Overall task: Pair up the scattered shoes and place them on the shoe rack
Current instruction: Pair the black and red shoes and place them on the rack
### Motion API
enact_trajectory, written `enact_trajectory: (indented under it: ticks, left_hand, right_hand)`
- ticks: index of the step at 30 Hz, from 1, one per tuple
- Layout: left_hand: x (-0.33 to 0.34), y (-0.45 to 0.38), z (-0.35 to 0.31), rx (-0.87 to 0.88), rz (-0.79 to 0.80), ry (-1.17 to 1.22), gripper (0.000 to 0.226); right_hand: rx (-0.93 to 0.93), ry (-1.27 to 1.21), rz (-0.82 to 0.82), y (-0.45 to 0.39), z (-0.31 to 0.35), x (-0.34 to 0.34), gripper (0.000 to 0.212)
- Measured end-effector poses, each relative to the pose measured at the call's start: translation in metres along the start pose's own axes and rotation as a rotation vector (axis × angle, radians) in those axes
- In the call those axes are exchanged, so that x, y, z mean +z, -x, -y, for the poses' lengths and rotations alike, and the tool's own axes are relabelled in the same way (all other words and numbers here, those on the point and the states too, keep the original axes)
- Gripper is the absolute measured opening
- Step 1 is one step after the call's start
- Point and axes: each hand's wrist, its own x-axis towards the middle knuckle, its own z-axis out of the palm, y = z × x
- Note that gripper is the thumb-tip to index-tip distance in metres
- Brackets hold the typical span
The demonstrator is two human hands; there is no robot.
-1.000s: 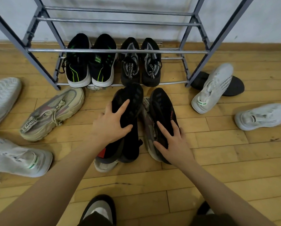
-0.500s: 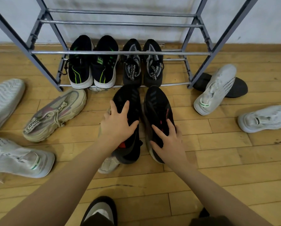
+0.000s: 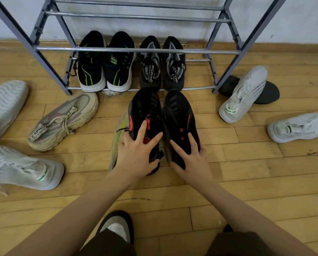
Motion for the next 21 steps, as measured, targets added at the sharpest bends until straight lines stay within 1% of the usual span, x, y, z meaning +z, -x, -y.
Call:
enact_trajectory:
  ticks: [3,7,15,19,21]
  left_hand:
    - [-0.005,0.004,0.006,0.016,-0.034,0.102,0.068]
    - [-0.02,0.012,0.01,0.011,-0.143,0.303,0.057]
    - [-0.055,0.022,0.0,-0.006,-0.325,0.453,0.058]
    - [-0.08,0.023,-0.004,0.029,-0.43,0.473,0.057]
    - [-0.093,0.021,-0.001,0.059,-0.482,0.475,0.058]
  right_hand:
    - [-0.003,-0.07,-0.057,0.0,0.003,-0.003,0.06]
    - [0.01,-0.172,-0.177,0.004,0.009,-0.014,0.05]
    - [-0.011,-0.216,-0.419,0.018,0.029,-0.066,0.041]
    - [0.003,-0.239,-0.433,0.016,0.043,-0.099,0.042]
    - [-0.023,-0.225,-0.461,0.012,0.049,-0.112,0.042]
